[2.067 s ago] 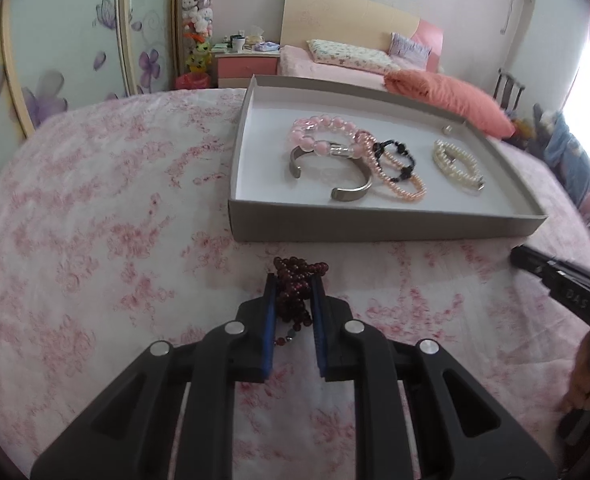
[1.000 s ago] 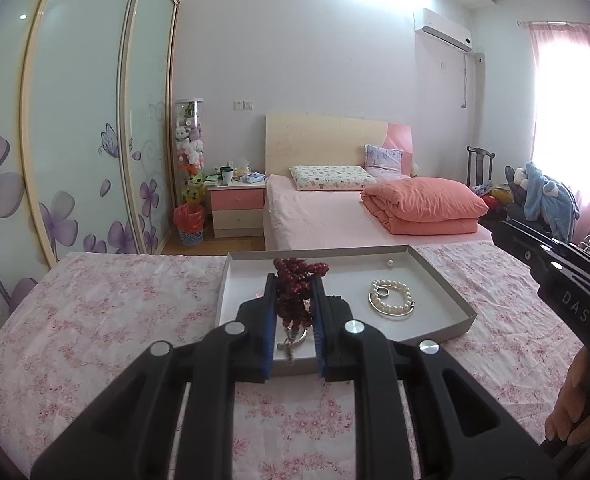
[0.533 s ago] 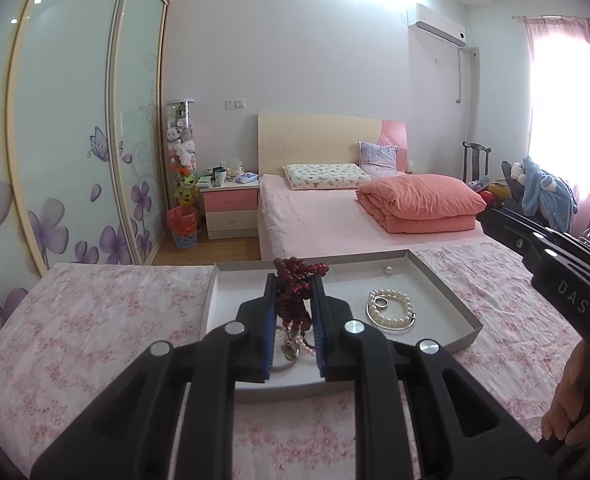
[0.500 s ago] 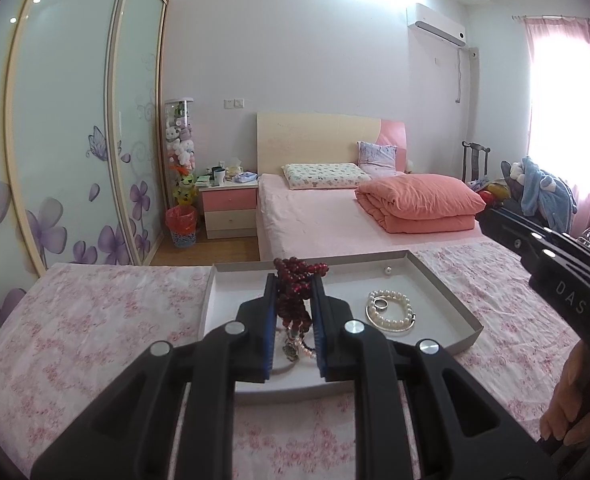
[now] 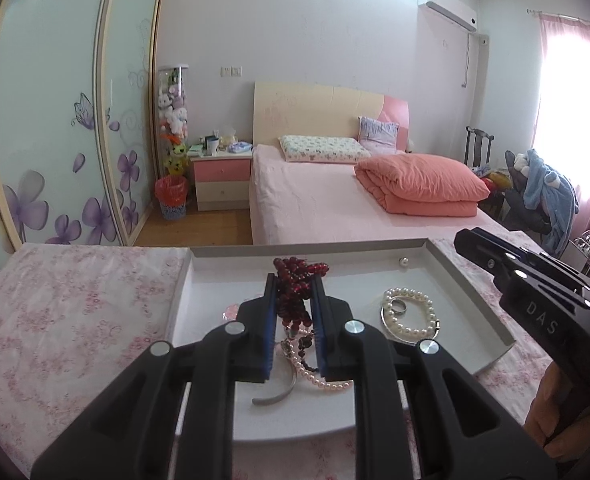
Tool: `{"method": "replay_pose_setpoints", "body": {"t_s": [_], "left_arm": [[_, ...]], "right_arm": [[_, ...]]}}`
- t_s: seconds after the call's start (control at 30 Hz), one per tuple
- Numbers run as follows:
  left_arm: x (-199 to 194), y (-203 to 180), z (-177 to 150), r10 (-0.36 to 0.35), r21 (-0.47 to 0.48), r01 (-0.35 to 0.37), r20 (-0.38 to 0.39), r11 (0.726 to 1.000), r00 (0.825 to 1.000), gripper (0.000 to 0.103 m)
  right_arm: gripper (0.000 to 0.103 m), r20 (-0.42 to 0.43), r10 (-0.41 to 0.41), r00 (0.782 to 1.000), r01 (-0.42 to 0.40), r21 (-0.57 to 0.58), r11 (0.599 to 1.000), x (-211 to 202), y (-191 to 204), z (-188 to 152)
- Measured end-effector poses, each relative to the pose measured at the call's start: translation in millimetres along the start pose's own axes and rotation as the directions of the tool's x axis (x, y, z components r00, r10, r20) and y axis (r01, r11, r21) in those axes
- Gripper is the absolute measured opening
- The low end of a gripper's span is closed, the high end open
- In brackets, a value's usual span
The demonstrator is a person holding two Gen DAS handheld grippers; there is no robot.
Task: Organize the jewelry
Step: 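Carry the red bracelet and pearl earring into the tray and open both tools, then withdraw both open tools away from the tray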
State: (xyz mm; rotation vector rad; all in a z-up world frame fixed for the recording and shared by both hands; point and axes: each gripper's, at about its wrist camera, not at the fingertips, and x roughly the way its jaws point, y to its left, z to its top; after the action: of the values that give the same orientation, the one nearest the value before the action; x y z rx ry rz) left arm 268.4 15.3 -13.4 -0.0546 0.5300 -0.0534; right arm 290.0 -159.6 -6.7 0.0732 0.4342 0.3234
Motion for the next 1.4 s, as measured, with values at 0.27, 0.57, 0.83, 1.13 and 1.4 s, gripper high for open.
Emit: {"method": "replay_pose_setpoints", "body": {"t_s": [0.27, 0.57, 0.83, 1.13, 1.4], "left_arm": [[22, 5, -1, -0.003, -0.021, 0.002, -0.035, 1.000, 0.999, 0.030], [9, 30, 2, 0.042, -0.085, -0.043, -0.018, 0.995, 0.999, 0.046], [-21, 45, -2, 0.080, -0.104, -0.079, 0.005, 0.991, 0.997, 0.055], [-71, 46, -18, 0.148, -0.054, -0.144, 0.068, 0.988, 0.987, 0.091], [-95, 52, -31, 0.196, -0.017, -0.195, 0.082, 0.981, 0.977, 0.099]], "right_arm": [[0.029, -0.049, 0.002, 0.999, -0.001, 0.029, 1.000, 16, -1, -6], [0.050, -0.027, -0.017, 1.000, 0.019, 0.098, 0.995, 3, -21, -2], [0.059, -0.022, -0.026, 0.999, 0.028, 0.114, 0.993, -17, -26, -6], [0.101, -0.004, -0.033, 0.999, 0.034, 0.072, 0.997, -56, -10, -15], [0.101, -0.006, -0.069, 0.998, 0.070, 0.032, 0.997, -74, 3, -22]]}}
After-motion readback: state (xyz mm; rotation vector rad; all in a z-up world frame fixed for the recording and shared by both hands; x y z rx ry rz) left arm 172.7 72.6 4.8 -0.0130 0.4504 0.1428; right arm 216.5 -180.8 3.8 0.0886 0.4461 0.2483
